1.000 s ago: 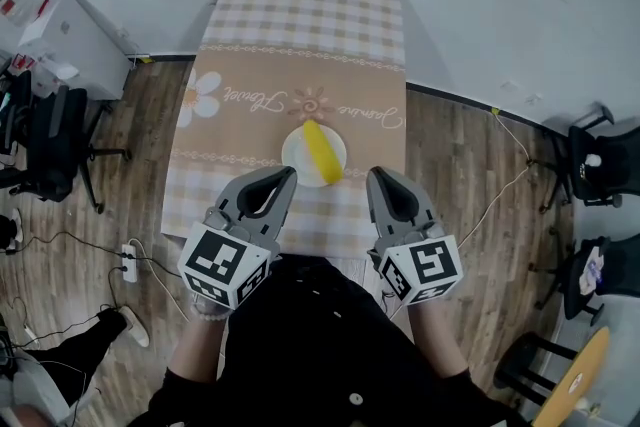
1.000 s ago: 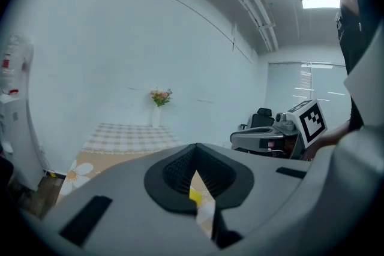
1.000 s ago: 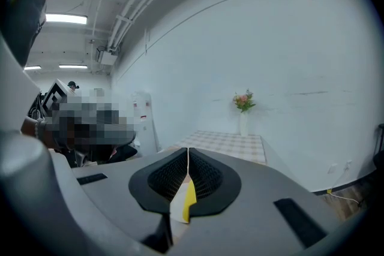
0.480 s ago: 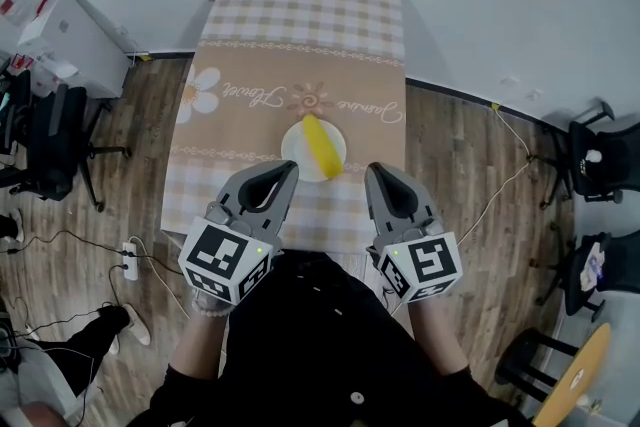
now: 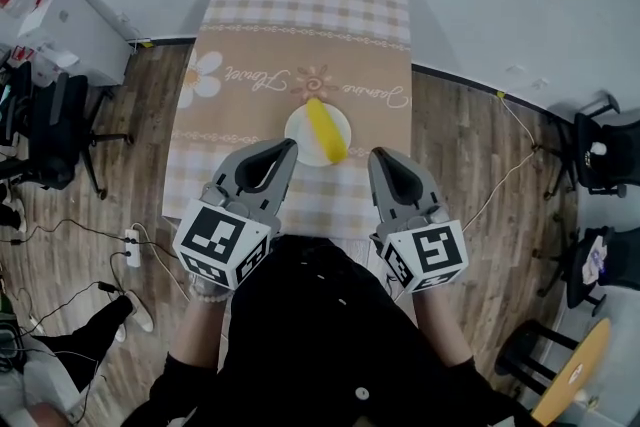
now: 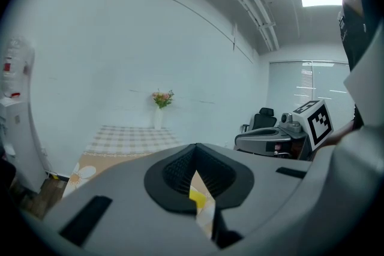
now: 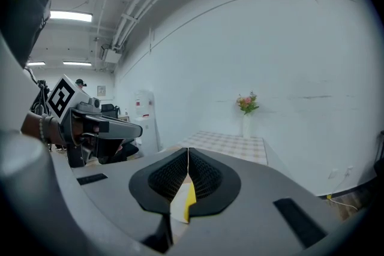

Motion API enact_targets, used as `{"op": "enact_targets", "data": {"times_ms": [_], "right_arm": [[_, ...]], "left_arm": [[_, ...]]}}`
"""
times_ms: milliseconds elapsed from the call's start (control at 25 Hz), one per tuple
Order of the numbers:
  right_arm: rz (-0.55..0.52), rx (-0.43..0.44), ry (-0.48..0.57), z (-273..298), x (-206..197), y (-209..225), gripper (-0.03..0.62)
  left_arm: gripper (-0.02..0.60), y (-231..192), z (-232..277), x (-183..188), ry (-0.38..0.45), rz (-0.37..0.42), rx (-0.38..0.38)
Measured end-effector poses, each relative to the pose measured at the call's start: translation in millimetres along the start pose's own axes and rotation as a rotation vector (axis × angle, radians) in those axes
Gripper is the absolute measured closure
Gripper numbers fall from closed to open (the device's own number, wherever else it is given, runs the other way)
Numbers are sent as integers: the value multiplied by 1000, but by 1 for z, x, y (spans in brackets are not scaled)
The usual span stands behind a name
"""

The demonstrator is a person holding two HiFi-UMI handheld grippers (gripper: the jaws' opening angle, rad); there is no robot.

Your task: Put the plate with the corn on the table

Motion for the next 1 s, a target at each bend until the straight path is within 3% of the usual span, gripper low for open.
{"op": "enact_targets", "data": {"times_ms": [1000], "right_arm": [[-21, 7, -23, 3, -4, -8, 553]], "left_arm": [[568, -9, 0, -3, 1, -24, 33]]}}
Point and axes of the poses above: the fingertips, and each gripper's own axes: z forward along the fingers, y to its right, x out of its top, the point moved 9 cm from there along -z, backward along the fingers
